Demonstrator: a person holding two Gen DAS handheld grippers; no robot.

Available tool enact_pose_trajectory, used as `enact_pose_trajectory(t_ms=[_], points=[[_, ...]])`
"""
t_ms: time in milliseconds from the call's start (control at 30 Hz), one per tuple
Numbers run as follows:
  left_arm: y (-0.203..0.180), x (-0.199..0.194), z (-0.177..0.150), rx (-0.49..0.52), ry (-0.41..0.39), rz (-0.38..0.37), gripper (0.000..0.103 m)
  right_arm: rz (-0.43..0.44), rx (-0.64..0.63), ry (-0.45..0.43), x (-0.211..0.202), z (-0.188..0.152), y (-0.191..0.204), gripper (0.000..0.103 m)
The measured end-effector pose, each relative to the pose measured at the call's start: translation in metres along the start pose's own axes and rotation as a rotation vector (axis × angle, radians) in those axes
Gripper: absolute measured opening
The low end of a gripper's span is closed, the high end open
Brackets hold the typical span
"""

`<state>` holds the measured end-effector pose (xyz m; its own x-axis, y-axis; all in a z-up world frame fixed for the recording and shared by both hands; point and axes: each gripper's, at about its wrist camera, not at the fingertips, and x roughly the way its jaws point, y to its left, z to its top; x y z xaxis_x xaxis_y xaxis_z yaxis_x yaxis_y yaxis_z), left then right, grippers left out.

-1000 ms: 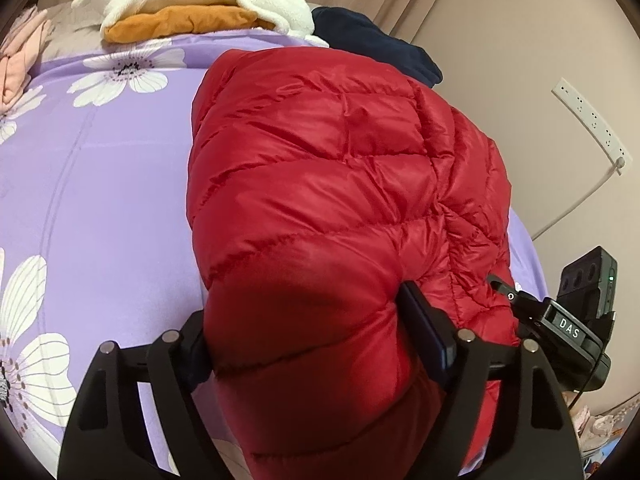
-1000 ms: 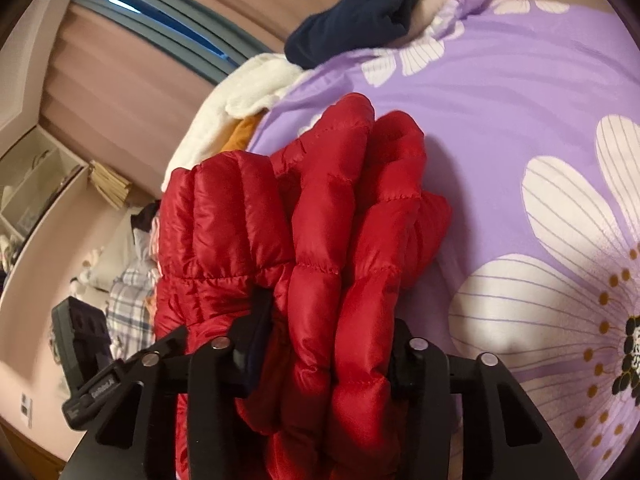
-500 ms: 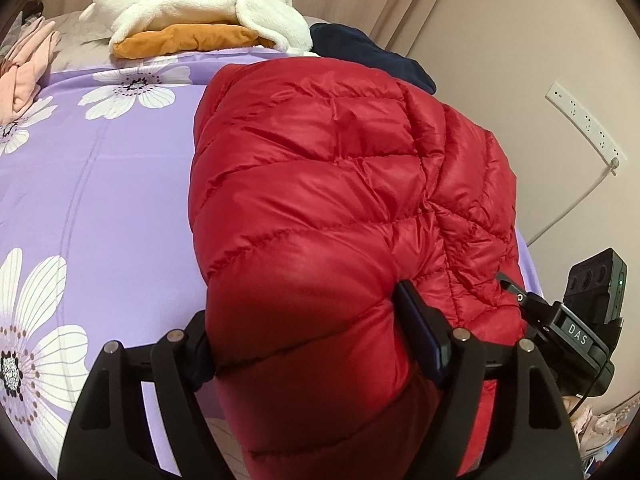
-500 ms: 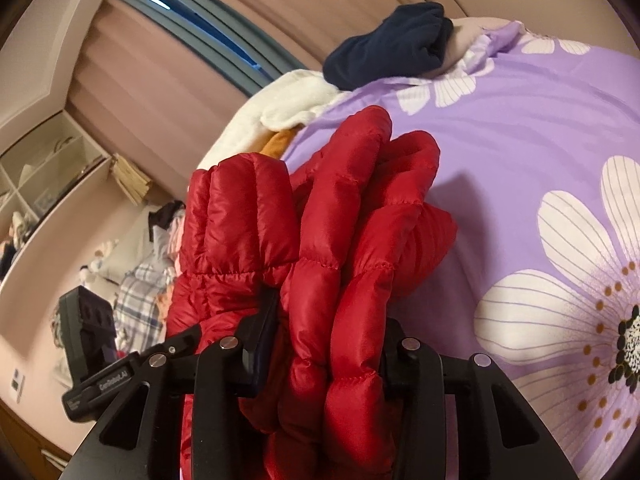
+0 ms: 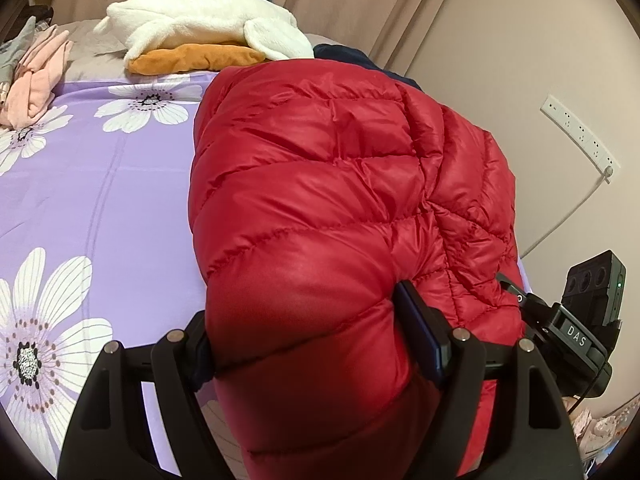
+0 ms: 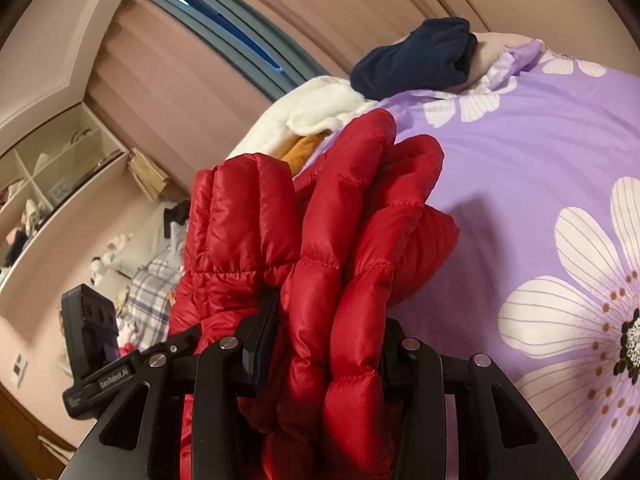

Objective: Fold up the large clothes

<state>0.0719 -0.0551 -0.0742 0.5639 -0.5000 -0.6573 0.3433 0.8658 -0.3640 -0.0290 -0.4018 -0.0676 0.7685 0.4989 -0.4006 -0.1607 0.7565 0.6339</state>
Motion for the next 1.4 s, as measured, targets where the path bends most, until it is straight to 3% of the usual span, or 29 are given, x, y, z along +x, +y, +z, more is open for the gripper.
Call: enact_pose_trajectory(t_ms=[1400], points=[[0.025,-0.064,-0.014,-0.08,-0.119,0.063,0.078,0.099,-0.132,0.063,0.04,0.012,0.052,0.041]])
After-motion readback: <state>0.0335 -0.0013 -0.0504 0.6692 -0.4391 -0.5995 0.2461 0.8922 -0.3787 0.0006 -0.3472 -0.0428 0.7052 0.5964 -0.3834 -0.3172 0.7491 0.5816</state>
